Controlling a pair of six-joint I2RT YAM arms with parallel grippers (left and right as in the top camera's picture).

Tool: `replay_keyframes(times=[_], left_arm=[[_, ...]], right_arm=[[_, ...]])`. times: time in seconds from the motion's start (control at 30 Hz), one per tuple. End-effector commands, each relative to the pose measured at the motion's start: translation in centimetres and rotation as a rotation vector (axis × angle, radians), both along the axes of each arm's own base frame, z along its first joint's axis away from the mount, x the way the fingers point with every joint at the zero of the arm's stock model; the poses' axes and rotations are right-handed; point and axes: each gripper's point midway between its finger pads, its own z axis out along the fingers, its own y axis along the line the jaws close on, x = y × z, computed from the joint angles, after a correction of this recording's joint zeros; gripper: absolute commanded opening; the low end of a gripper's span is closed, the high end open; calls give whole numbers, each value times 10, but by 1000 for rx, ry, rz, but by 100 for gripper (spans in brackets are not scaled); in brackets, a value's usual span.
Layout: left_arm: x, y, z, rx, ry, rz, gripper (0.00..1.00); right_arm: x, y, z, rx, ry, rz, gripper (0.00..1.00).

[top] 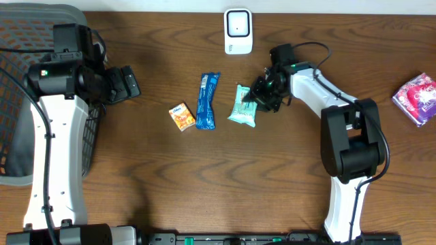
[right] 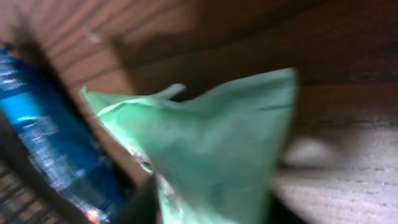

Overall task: Scan the item barcode
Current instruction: 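Hold the green wipes pack up to the scanner with the right gripper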

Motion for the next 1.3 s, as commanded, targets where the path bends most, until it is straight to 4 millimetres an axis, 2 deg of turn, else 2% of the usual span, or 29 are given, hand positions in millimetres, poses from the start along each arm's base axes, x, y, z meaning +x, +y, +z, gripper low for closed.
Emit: replay_keyframes(times=[0.0,0.1,0.2,0.3,0.43,0.5,0.6,0.77,0.93,1.0,1.27], left_arm=[[-1,3,0,11,1,1,98],[-1,3,0,11,1,1,98],[-1,3,0,11,1,1,98],[-1,3,0,11,1,1,98],[-1,3,0,11,1,1,98],[-1,3,0,11,1,1,98],[-1,3,0,11,1,1,98],[-1,3,0,11,1,1,98],[-1,3,0,11,1,1,98],[-1,3,0,11,1,1,98],[-1,3,0,11,1,1,98]], right_arm=[[-5,-8,-27,-101,6,4,1],[1,-4,-18,-65,-10,5,1],[16,3,4,20,-47,4,1],[41,11,43,130,-131,9,1],[75,16,88,191,-272,15,1],[116,23,130,210,-494,17,1],[144,28,156,226,-635,-47,1],[169,12,164,162,-691,-221,1],[188,14,173,176,-770,-304,1],[196,12,183,171,-826,-335,1],[201,3,183,120,-850,-371,1]])
